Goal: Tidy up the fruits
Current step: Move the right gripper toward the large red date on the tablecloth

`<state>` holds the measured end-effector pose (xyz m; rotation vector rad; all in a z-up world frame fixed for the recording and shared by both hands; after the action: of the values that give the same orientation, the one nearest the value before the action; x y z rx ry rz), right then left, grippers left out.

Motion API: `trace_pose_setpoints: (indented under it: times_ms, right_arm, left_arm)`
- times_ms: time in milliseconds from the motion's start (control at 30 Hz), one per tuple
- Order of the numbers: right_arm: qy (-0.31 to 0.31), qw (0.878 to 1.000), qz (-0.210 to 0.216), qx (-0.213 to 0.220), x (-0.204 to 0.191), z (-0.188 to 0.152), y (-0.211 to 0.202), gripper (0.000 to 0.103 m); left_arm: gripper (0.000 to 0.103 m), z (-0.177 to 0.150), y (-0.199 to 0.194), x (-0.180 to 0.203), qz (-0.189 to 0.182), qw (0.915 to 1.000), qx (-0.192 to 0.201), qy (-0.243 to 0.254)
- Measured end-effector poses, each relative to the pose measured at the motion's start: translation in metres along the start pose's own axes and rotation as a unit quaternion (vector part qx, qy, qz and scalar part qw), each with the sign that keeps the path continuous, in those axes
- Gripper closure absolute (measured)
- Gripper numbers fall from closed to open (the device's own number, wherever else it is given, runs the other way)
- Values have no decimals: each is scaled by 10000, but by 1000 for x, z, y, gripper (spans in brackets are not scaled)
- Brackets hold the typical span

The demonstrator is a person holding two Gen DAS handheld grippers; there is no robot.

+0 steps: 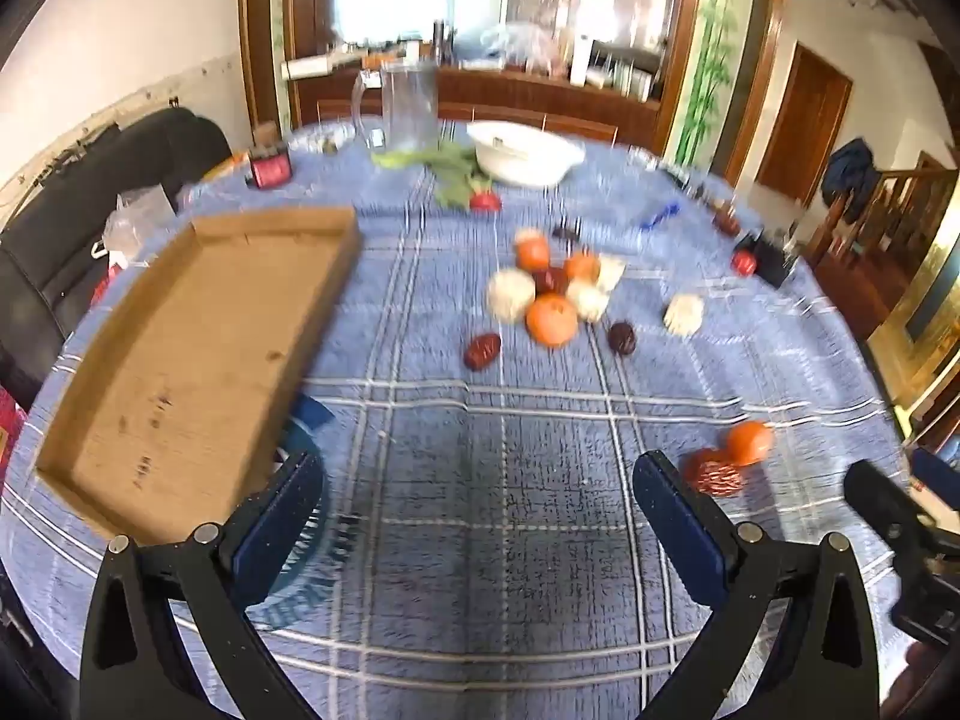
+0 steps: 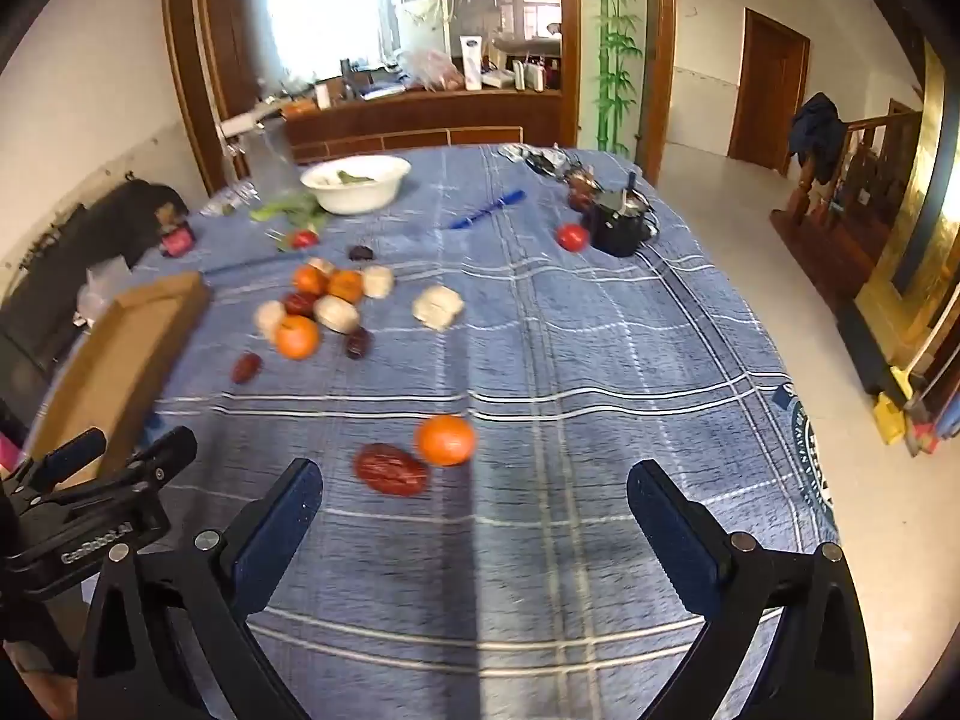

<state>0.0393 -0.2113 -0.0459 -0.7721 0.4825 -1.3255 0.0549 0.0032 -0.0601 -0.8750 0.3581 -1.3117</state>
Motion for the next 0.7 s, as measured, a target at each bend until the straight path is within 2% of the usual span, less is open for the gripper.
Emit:
trace_pose_setpoints:
  times_ms: [233, 333, 400, 700]
  right_arm:
    - [-21, 9999, -150, 66, -11, -8, -7, 1]
    - [29, 9998, -163, 89, -12, -10, -12, 1]
    - [-19, 9996, -239, 130, -14, -9, -16, 1]
    - [-196, 9986, -434, 238, -20, -5, -24, 1]
  left_arm:
    - [0, 8, -30, -24, 114, 9969, 783, 36]
    - [0, 4, -36, -29, 124, 9965, 821, -12]
    - [0, 10, -31, -33, 134, 9977, 665, -84]
    - [0, 16, -36, -35, 100, 9969, 779, -99]
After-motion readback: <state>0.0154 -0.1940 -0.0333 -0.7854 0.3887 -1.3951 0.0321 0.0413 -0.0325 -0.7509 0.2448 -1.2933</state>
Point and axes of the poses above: each gripper's, at about its wrist camera, not at the fingertips, and y roughly the way its jaws point, x to its right, z to its top, the point moved 9 cm from there along y, roughly the way its jaws point, and after that the axes turned 15 degrees about -y, right-handed, at the moved point
